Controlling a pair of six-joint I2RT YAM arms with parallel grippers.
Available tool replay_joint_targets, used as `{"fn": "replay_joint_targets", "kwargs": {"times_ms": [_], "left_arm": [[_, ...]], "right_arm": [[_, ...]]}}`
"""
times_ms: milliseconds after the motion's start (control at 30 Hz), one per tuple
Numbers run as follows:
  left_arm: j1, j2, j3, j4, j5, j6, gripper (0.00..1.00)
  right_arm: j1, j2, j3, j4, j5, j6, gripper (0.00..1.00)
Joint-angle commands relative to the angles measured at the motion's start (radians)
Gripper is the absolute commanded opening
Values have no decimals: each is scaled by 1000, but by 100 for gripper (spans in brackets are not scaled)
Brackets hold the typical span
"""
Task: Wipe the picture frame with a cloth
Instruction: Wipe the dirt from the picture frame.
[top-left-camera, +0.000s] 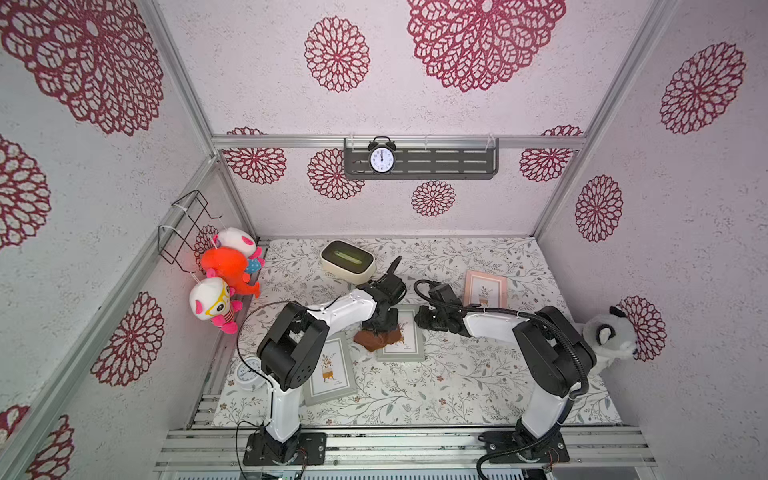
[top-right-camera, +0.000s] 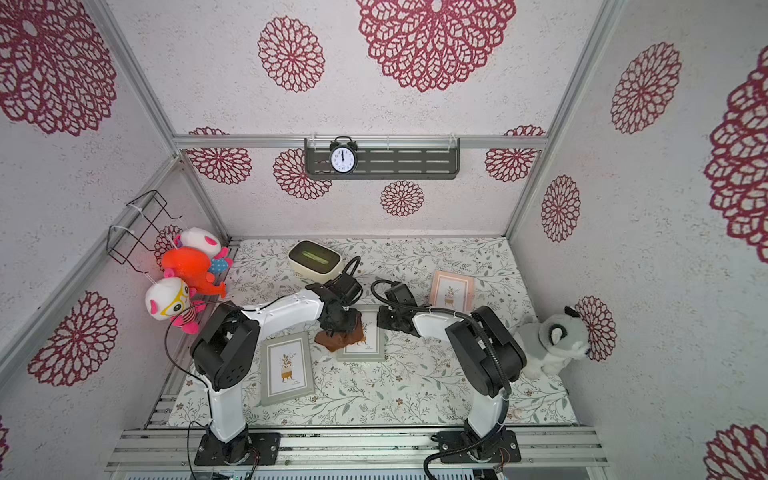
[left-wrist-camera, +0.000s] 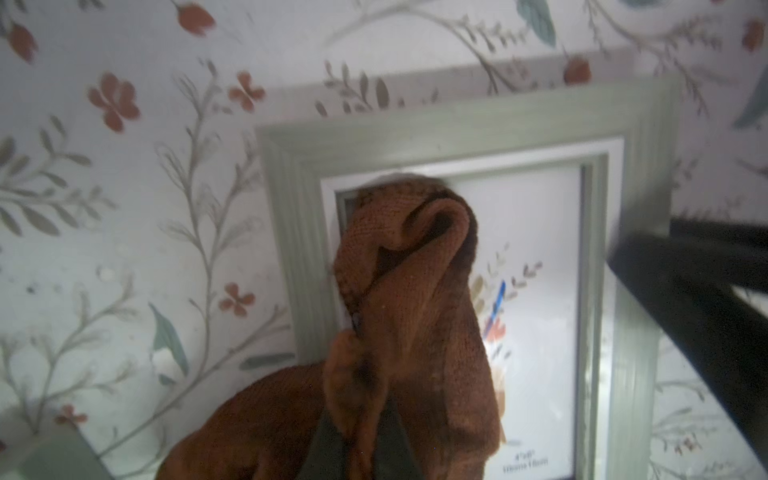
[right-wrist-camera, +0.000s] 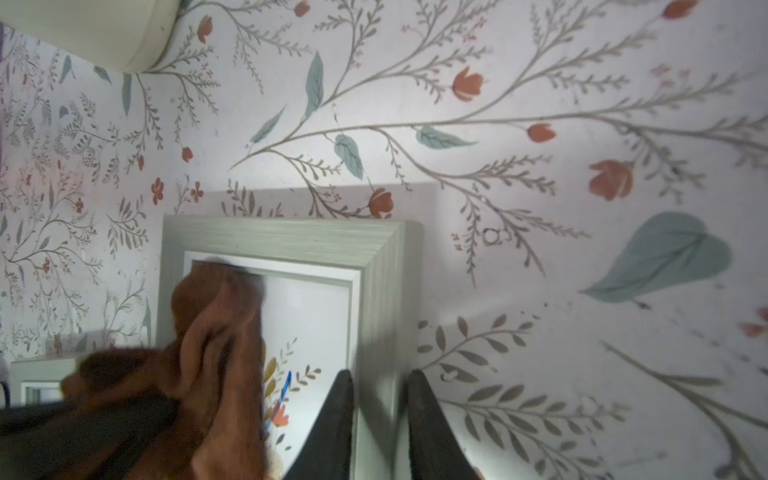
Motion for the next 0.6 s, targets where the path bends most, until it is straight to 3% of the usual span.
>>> {"fn": "replay_joint_targets", "kwargs": {"times_ms": [0,133,400,567], "left_arm": [[39,61,41,-13,-46,35,0],[45,76,42,-15,-25,39,0],[20,0,-132,41,87,-17,0],[-14,-44,-167,43,147,-41,0]], "right_arm": [[16,20,-33,-87,-35,10,20],[17,28,-31,-92,-35,5,20],[17,53,-22,-84,-48,2,17],[21,62,1,-85,-66,-3,21]]}}
